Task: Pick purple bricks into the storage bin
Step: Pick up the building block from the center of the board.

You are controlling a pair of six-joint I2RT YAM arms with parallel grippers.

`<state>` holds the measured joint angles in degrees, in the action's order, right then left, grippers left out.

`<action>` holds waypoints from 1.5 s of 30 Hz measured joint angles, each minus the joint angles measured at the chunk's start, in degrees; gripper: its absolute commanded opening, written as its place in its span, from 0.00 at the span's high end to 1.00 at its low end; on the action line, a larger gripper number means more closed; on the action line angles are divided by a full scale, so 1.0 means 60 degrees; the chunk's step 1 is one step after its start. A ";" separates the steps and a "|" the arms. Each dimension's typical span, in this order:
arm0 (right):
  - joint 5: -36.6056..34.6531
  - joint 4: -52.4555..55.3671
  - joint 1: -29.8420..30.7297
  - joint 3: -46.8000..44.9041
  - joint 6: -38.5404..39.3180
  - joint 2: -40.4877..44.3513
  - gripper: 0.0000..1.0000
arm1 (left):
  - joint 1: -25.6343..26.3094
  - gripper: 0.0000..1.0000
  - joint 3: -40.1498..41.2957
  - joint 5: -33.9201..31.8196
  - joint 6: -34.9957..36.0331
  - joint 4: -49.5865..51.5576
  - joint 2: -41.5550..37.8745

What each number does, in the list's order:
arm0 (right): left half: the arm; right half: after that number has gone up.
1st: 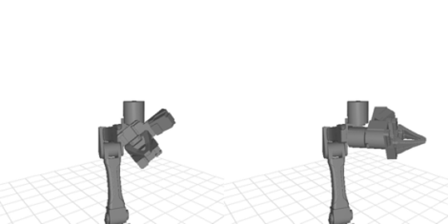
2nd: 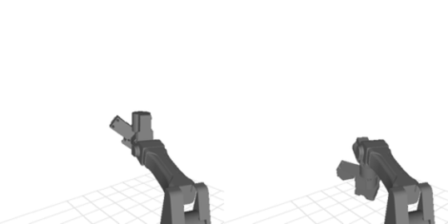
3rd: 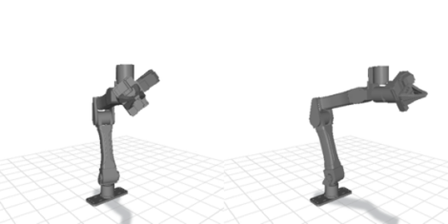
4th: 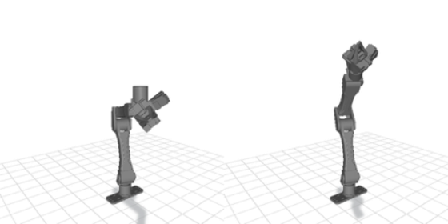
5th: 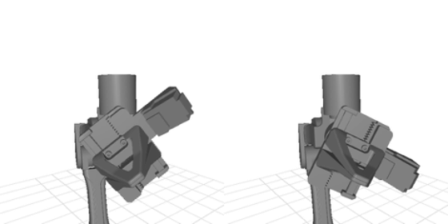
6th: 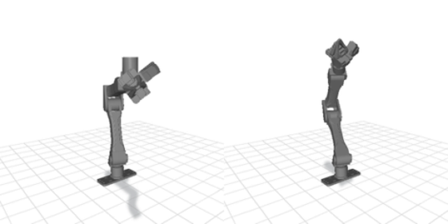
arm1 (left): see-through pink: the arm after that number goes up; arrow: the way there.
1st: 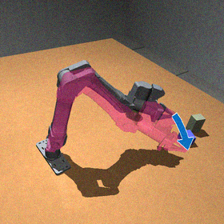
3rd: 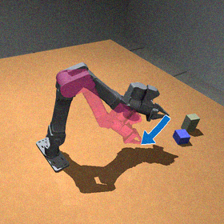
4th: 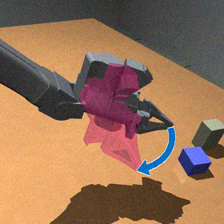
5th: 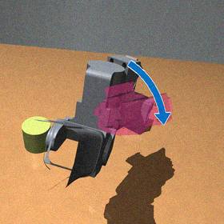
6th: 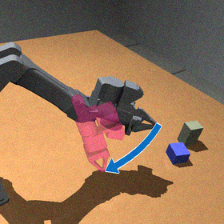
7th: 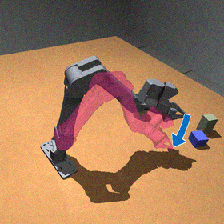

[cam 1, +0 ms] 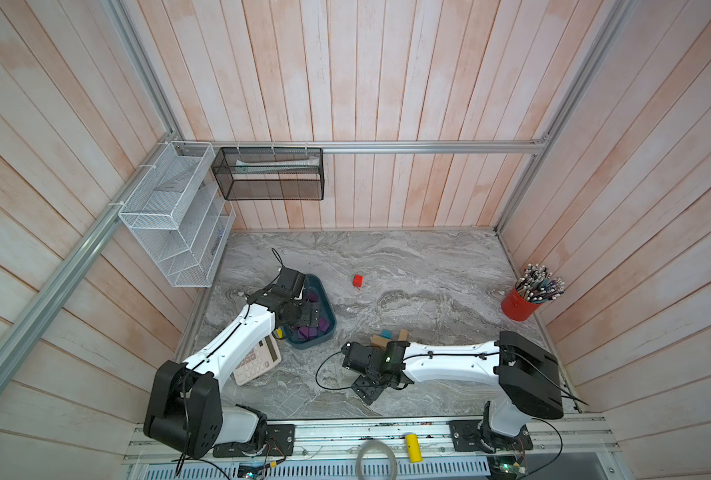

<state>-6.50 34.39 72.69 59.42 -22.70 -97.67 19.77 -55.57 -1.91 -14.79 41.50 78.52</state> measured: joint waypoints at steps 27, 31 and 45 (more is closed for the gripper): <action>0.0066 -0.0197 0.0113 0.0313 -0.0040 -0.0685 0.29 | -0.0087 0.00 0.0000 0.0040 0.0040 0.0000 0.0000; 0.0066 -0.0200 0.0113 0.0339 -0.0047 -0.0707 0.35 | -0.0106 0.00 0.0000 0.0069 0.0044 0.0000 0.0000; -0.0026 -0.0044 0.0113 0.0648 0.0069 -0.0688 0.43 | -0.0390 0.00 0.0000 0.0138 0.0036 -0.0004 0.0000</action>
<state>-6.66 34.13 73.36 63.31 -22.28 -101.80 17.43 -55.57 -1.08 -14.57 41.47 78.52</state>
